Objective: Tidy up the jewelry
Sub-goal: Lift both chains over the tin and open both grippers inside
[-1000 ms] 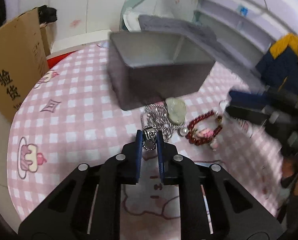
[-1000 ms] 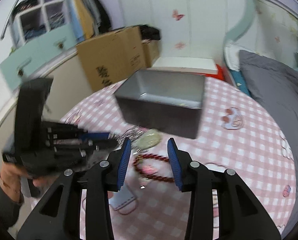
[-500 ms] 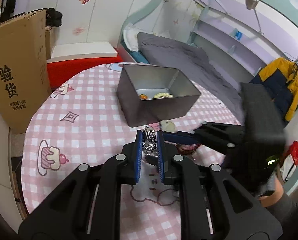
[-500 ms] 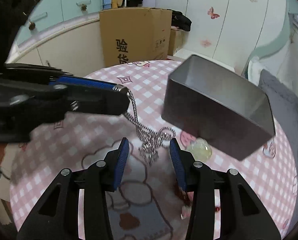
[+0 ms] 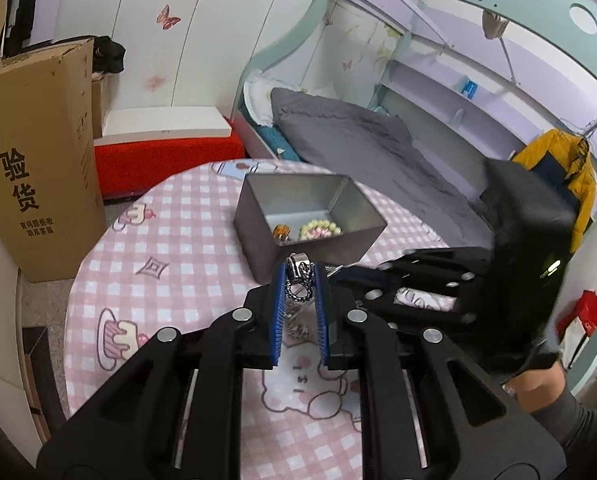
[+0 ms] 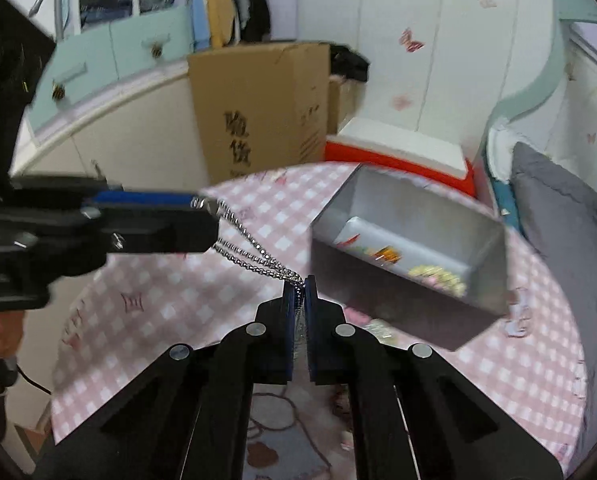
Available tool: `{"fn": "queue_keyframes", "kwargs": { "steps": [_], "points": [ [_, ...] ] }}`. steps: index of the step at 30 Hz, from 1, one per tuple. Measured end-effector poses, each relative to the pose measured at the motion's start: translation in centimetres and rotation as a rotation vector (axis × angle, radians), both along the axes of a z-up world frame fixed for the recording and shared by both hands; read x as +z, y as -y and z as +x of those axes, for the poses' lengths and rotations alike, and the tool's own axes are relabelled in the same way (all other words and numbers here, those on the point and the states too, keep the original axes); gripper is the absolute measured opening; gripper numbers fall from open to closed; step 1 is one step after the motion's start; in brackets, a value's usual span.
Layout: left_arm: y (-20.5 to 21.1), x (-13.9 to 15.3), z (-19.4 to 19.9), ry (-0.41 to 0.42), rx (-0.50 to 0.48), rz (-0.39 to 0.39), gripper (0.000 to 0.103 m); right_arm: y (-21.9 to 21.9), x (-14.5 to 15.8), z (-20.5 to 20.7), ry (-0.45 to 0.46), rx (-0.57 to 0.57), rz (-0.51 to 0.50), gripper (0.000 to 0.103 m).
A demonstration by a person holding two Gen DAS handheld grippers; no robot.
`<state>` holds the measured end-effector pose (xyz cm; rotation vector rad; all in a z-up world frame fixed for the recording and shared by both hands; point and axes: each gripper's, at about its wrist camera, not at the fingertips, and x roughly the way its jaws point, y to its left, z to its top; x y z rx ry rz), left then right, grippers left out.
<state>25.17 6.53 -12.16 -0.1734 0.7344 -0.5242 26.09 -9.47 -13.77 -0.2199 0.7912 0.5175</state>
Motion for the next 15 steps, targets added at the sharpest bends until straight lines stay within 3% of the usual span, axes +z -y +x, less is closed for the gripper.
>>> {"fn": "queue_keyframes", "kwargs": {
  "steps": [8, 15],
  "points": [
    [1.6, 2.5, 0.9, 0.045, -0.026, -0.03, 0.012, 2.1, 7.0, -0.9, 0.128, -0.048, 0.024, 0.003],
    [2.6, 4.5, 2.0, 0.076, -0.034, -0.047, 0.012, 2.9, 10.4, 0.1, 0.207, -0.075, 0.024, 0.003]
  ]
}}
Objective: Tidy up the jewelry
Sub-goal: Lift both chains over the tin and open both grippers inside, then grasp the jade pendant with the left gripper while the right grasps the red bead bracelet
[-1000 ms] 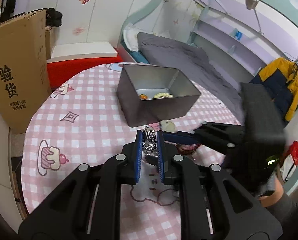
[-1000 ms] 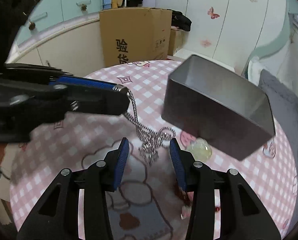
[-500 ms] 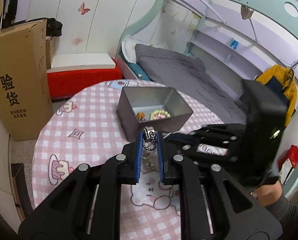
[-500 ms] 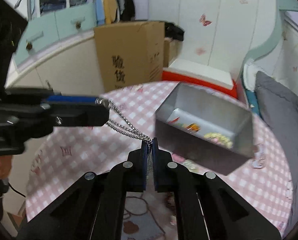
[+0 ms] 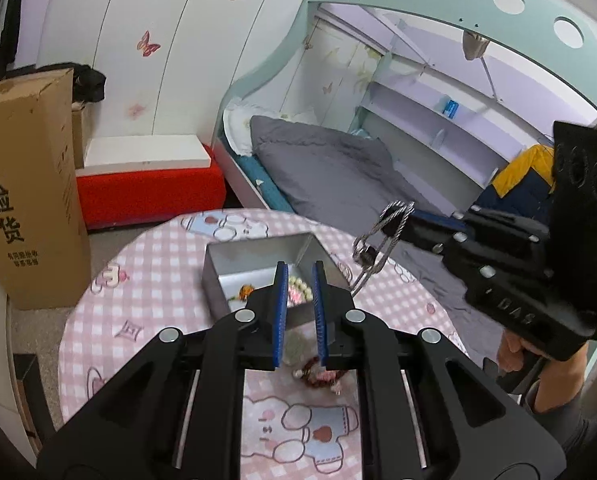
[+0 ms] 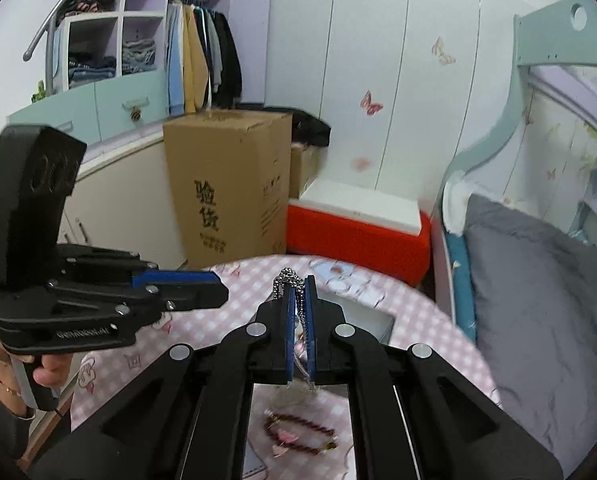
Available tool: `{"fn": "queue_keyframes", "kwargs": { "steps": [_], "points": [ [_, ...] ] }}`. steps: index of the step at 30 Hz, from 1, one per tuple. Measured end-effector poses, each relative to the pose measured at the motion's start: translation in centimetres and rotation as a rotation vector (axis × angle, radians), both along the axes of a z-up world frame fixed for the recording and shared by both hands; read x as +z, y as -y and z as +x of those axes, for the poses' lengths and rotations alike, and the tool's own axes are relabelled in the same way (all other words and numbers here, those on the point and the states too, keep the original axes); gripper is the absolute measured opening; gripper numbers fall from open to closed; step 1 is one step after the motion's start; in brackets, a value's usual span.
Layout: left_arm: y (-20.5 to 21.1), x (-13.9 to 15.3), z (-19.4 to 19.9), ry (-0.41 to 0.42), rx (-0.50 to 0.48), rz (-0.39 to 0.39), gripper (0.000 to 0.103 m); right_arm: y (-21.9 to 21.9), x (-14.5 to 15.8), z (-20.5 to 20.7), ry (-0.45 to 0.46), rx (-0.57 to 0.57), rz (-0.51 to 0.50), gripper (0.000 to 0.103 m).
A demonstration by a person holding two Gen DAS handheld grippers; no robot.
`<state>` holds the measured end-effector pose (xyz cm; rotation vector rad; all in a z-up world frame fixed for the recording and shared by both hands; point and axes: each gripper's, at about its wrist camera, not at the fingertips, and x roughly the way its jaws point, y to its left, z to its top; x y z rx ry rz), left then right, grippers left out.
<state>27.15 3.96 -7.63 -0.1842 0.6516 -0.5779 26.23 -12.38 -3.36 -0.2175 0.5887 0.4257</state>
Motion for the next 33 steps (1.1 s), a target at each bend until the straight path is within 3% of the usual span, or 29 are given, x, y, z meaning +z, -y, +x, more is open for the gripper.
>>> {"fn": "queue_keyframes", "kwargs": {
  "steps": [11, 18, 25, 26, 27, 28, 29, 33],
  "points": [
    [1.6, 0.6, 3.8, -0.021, 0.012, 0.0, 0.013, 0.6, 3.4, 2.6, 0.092, -0.015, -0.003, 0.003],
    [2.0, -0.8, 5.2, -0.066, 0.02, 0.016, 0.013, 0.2, 1.9, 3.4, 0.081, -0.009, -0.001, 0.003],
    [3.1, -3.5, 6.3, -0.138, 0.009, 0.061, 0.015, 0.8, -1.6, 5.0, -0.034, -0.03, -0.002, 0.003],
    [3.1, -3.8, 6.4, -0.147, 0.009, 0.068, 0.018, 0.9, -2.1, 5.2, -0.05, -0.037, -0.003, 0.003],
    [3.3, -4.3, 6.4, -0.156, 0.013, 0.08, 0.034, 1.2, -3.0, 5.5, -0.078, -0.05, -0.008, 0.003],
    [3.3, -4.6, 6.4, -0.16, 0.02, 0.091, 0.062, 1.3, -3.5, 5.7, -0.097, -0.055, -0.01, 0.003],
    [3.3, -4.9, 6.3, -0.155, 0.032, 0.094, 0.066, 1.6, -4.4, 5.9, -0.125, -0.065, -0.009, 0.003],
    [3.4, -5.5, 5.9, -0.154, 0.027, 0.111, 0.066, 2.3, -6.6, 6.2, -0.206, -0.091, -0.005, 0.004]
  ]
}}
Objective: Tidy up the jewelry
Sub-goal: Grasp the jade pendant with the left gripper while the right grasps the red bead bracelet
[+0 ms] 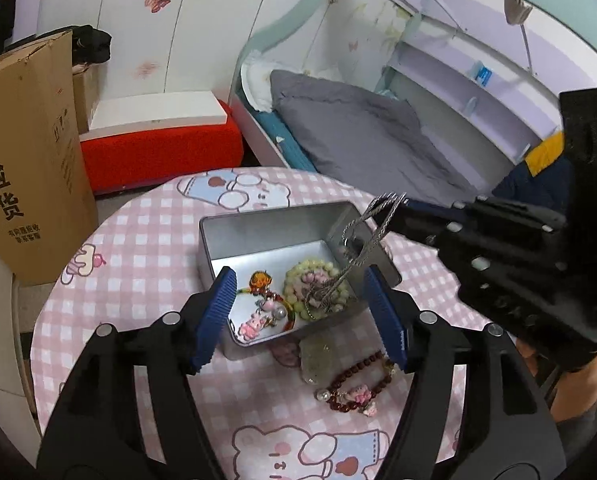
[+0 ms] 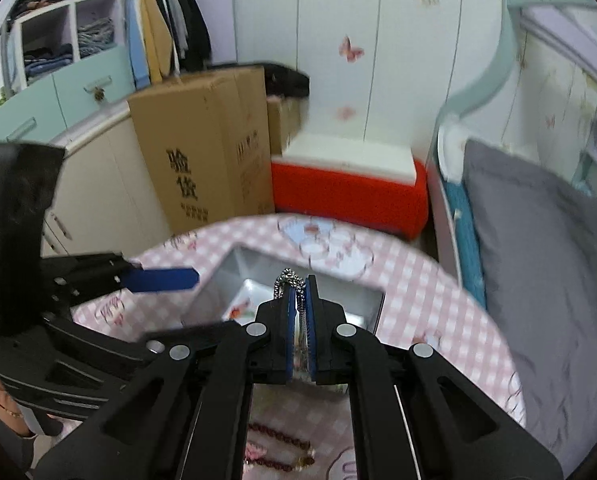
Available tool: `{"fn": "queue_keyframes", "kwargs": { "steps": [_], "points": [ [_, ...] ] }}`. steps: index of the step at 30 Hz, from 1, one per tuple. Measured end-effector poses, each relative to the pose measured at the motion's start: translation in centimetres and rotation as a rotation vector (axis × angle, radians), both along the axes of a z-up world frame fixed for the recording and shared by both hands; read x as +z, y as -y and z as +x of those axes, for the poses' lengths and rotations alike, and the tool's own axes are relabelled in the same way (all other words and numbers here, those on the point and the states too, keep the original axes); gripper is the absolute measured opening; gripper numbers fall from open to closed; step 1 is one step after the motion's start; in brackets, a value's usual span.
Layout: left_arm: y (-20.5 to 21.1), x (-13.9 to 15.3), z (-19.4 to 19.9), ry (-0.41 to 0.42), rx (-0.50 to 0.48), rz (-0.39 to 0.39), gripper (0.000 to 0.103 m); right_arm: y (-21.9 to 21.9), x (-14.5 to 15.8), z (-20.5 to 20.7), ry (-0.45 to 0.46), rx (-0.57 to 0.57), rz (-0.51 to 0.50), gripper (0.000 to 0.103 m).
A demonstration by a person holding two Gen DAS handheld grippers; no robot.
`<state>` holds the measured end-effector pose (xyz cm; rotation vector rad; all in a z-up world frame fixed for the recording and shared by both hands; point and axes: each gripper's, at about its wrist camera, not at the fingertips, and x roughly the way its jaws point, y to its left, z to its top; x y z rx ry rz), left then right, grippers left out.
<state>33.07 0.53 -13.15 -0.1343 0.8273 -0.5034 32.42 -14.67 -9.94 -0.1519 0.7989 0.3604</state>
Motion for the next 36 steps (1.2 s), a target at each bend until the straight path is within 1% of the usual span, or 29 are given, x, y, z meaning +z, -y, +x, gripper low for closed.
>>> {"fn": "queue_keyframes", "kwargs": {
  "steps": [3, 5, 7, 9, 12, 17, 19, 22, 29, 31, 36],
  "points": [
    [0.0, -0.3, -0.3, -0.002, 0.0, 0.01, 0.066, 0.3, -0.8, -0.3, -0.03, -0.008, -0.005, 0.004],
    [0.0, -0.4, -0.7, -0.008, 0.001, 0.014, 0.066, 0.5, -1.0, -0.6, -0.059, -0.005, -0.002, 0.009],
    [0.0, -0.5, -1.1, -0.015, 0.0, 0.015, 0.066, 0.8, -0.9, -1.0, -0.058, -0.016, -0.007, 0.021],
    [0.0, -0.7, -1.5, -0.023, -0.003, 0.016, 0.066, 1.1, -0.9, -1.2, -0.076, -0.026, -0.008, 0.028],
    [-0.1, -0.9, -2.1, -0.031, -0.003, 0.018, 0.066, 1.5, -0.6, -1.6, -0.072, -0.036, -0.005, 0.028],
    [0.2, -1.1, -3.8, -0.034, -0.013, 0.023, 0.066, 2.2, 0.2, -3.4, -0.052, -0.037, 0.019, 0.029],
    [0.4, -1.3, -4.4, -0.037, -0.022, 0.026, 0.066, 2.5, 0.0, -4.3, -0.052, -0.036, 0.018, 0.029],
    [1.0, -1.8, -5.4, -0.044, -0.037, 0.03, 0.066, 3.0, -0.8, -5.6, -0.067, -0.039, 0.022, 0.029],
    [3.4, -3.7, -7.1, -0.065, -0.073, 0.072, 0.066, 5.2, -3.4, -8.0, -0.114, -0.081, 0.053, 0.03],
    [3.5, -4.1, -7.2, -0.065, -0.057, 0.086, 0.066, 5.4, -3.9, -8.4, -0.125, -0.083, 0.06, 0.03],
    [1.8, -5.2, -6.7, -0.095, 0.023, 0.074, 0.066, 5.2, -5.7, -8.9, -0.151, -0.058, 0.072, 0.03]
  ]
}}
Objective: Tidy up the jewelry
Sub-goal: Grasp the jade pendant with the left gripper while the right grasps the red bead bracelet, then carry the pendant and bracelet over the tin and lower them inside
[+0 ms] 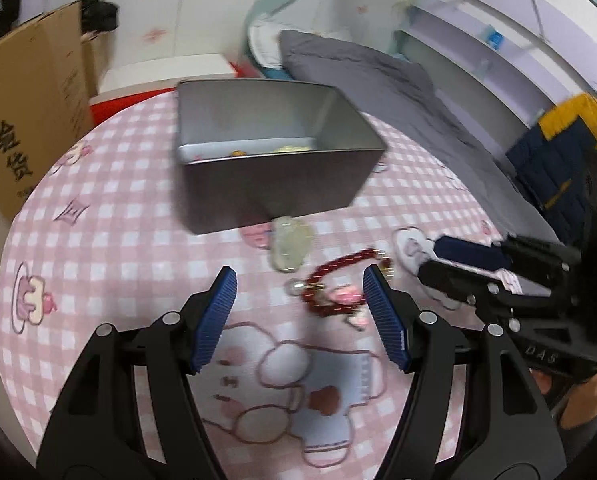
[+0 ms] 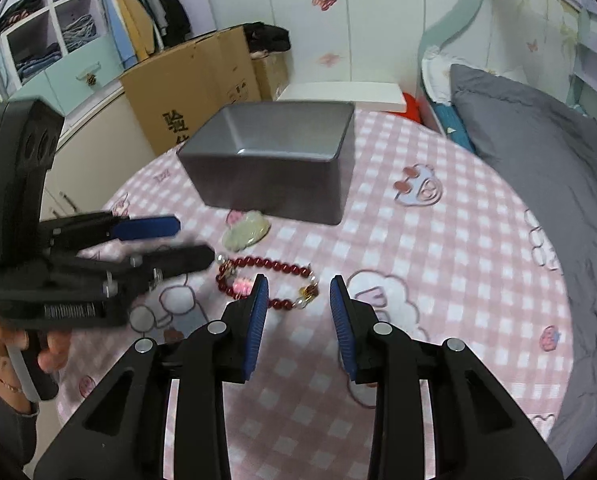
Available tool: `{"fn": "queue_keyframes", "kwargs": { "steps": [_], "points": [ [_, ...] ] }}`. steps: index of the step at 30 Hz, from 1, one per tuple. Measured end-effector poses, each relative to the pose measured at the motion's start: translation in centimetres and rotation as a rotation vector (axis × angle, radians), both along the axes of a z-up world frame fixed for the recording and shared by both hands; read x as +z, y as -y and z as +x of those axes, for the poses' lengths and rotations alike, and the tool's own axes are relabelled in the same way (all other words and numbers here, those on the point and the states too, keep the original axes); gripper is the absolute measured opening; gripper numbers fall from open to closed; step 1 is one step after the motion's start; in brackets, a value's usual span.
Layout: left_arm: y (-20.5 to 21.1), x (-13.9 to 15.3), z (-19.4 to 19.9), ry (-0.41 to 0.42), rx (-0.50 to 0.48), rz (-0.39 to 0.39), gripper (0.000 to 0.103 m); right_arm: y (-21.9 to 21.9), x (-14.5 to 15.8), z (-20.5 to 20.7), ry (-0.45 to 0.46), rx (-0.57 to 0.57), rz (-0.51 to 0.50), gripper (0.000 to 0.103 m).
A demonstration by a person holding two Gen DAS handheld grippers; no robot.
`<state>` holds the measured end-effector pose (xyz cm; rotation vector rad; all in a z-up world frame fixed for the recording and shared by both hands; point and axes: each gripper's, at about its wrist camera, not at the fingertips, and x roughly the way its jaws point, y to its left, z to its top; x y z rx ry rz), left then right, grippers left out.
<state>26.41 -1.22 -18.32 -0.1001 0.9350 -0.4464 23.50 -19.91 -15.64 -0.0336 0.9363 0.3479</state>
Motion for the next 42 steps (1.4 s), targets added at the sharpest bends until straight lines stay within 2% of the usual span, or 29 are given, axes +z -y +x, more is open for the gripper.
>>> {"fn": "queue_keyframes", "kwargs": {
  "steps": [7, 11, 12, 14, 16, 21, 26, 34, 35, 36, 37, 38, 40, 42],
  "points": [
    [-2.5, -0.7, 0.4, -0.019, 0.063, -0.015, 0.066, 0.0, -2.2, 1.5, -0.021, -0.023, -0.012, 0.03],
    [-2.8, -1.0, 0.8, -0.023, 0.067, -0.018, 0.066, -0.6, -3.5, 2.5, -0.026, -0.01, -0.071, 0.03],
    [-2.8, -1.0, 0.8, -0.025, 0.065, -0.024, 0.066, -0.8, -3.6, 2.5, -0.017, -0.005, -0.079, 0.028],
    [-2.8, -1.2, 0.8, -0.03, 0.064, -0.033, 0.066, -1.4, -3.7, 2.5, -0.007, 0.025, -0.124, 0.01],
    [-2.9, -1.3, 1.1, -0.03, 0.064, -0.034, 0.066, -1.8, -3.6, 2.4, -0.003, 0.045, -0.137, 0.008],
    [-2.3, -1.2, 1.3, -0.026, 0.038, -0.04, 0.066, -0.8, -1.3, 0.9, 0.077, 0.031, -0.06, 0.008],
    [-0.3, -1.5, 1.8, -0.018, 0.003, -0.006, 0.066, 0.9, 1.9, -0.5, 0.164, -0.003, 0.004, 0.008],
    [2.1, -2.2, 3.1, -0.007, -0.018, 0.073, 0.065, 1.9, 3.0, -0.9, 0.186, -0.035, 0.032, 0.008],
    [2.4, -2.3, 3.2, -0.003, -0.018, 0.088, 0.063, 2.0, 3.0, -0.8, 0.182, -0.032, 0.045, 0.008],
    [2.6, -2.4, 3.3, 0.001, -0.023, 0.104, 0.058, 2.1, 3.1, -0.8, 0.184, -0.031, 0.055, 0.008],
    [2.9, -2.4, 3.3, 0.008, -0.026, 0.122, 0.046, 2.1, 3.3, -0.8, 0.19, -0.031, 0.065, 0.008],
    [3.3, -2.5, 3.4, 0.02, -0.031, 0.155, 0.039, 2.3, 3.4, -0.7, 0.188, -0.029, 0.078, 0.008],
    [3.6, -2.4, 3.4, 0.03, -0.045, 0.17, 0.028, 2.4, 3.8, -0.6, 0.194, -0.028, 0.1, 0.008],
    [3.3, -2.4, 3.5, 0.026, -0.044, 0.155, 0.028, 2.5, 4.3, -0.5, 0.2, -0.029, 0.109, 0.008]
  ]
}}
